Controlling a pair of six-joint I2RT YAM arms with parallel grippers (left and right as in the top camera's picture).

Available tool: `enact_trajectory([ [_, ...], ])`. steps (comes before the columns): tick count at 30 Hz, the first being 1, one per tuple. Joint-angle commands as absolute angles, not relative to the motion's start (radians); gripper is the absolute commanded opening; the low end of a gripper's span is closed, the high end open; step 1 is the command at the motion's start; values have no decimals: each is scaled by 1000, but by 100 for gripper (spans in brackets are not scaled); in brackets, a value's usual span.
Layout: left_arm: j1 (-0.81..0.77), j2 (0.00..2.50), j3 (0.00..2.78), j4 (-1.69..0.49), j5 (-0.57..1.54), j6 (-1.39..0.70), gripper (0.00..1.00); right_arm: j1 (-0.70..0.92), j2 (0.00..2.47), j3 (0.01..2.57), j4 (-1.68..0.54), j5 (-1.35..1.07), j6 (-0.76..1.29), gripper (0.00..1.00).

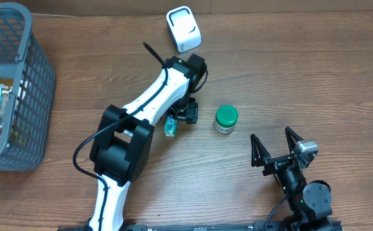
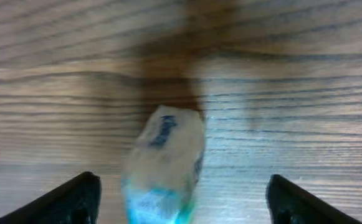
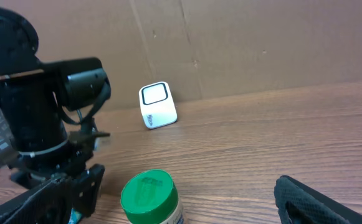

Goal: Scan the item barcode
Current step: 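Place the small Kleenex tissue pack beside the jar with left gripper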

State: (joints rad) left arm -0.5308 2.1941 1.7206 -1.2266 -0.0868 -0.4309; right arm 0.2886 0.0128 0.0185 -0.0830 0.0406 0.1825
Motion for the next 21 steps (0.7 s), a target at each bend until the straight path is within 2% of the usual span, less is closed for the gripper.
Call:
enact_trajectory([
  [1,-540,2191,1652,-1190,-47,-416,60,285,3,8,-81,40,183,100],
  [3,-540,2191,1640,-1180,-47,-424,57,285,3,8,-81,39,183,100],
  [5,-540,2191,1637,-1176,-47,-427,45,285,3,8,-81,39,183,100],
  [7,-540,2191,1637,-1171,-47,-427,29,285,3,8,-81,40,183,100],
  [9,-540,2191,1637,-1170,-47,-427,25,285,3,8,-81,39,183,100],
  [11,-540,2191,1637,-1168,-47,-427,28,285,3,8,-81,39,183,100],
  [13,-540,2191,1637,-1164,-47,-434,41,285,3,8,-81,39,183,100],
  [17,-540,2191,1637,-1143,-47,-445,57,285,3,8,-81,40,183,100],
  [19,-540,2191,1637,-1135,-47,-458,56,285,3,8,-81,39,183,100],
  [21,-540,2191,1637,-1130,-46,-477,49,285,3,8,-81,39,183,100],
])
